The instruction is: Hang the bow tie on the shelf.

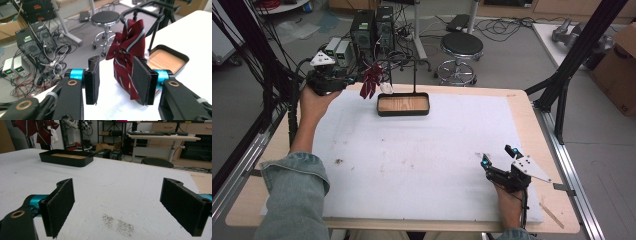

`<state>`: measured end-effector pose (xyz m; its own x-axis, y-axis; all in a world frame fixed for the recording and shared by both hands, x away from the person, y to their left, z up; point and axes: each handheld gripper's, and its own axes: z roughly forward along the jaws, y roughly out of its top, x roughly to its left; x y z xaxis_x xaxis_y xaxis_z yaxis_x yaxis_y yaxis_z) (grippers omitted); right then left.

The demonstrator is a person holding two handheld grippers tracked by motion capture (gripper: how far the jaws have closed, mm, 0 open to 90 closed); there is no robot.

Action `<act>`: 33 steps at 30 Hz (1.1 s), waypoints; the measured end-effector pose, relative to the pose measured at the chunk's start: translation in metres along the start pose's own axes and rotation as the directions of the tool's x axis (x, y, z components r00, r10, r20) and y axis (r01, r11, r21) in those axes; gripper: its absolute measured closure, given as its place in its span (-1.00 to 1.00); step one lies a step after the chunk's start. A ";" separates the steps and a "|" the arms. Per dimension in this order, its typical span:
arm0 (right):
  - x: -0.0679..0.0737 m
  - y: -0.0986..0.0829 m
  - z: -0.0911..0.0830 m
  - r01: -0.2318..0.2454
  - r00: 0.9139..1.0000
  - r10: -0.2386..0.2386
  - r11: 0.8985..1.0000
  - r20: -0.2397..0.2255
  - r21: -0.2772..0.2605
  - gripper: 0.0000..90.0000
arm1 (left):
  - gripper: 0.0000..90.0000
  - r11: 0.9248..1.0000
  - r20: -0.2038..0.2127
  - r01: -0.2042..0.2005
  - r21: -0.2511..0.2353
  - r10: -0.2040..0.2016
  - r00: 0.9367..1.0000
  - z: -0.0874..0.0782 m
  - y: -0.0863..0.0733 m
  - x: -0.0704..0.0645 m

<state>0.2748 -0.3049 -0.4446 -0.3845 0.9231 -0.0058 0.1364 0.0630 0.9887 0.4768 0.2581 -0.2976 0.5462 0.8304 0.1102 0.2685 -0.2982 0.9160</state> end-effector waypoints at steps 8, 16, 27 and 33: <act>0.000 0.000 0.000 -0.008 1.000 0.008 1.000 0.001 0.001 -0.74 | -0.03 0.997 -0.004 0.019 -0.082 -0.019 1.000 -0.026 -0.003 -0.005; 0.000 0.000 0.000 -0.009 1.000 0.009 1.000 0.004 0.000 -0.74 | -0.25 0.987 -0.004 0.040 -0.157 -0.041 0.999 -0.062 -0.014 -0.014; 0.000 0.000 -0.001 -0.007 1.000 0.007 1.000 0.018 -0.002 -0.74 | -0.45 0.973 -0.010 0.076 -0.218 -0.081 0.997 -0.107 -0.037 -0.022; -0.001 0.000 -0.001 -0.015 1.000 0.015 1.000 0.019 -0.001 -0.74 | -0.47 0.967 -0.014 0.107 -0.230 -0.113 0.993 -0.127 -0.061 -0.025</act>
<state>0.2743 -0.3057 -0.4446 -0.3652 0.9309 0.0059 0.1412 0.0491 0.9888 0.3459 0.3149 -0.3074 0.5010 0.8654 0.0110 0.1359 -0.0912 0.9865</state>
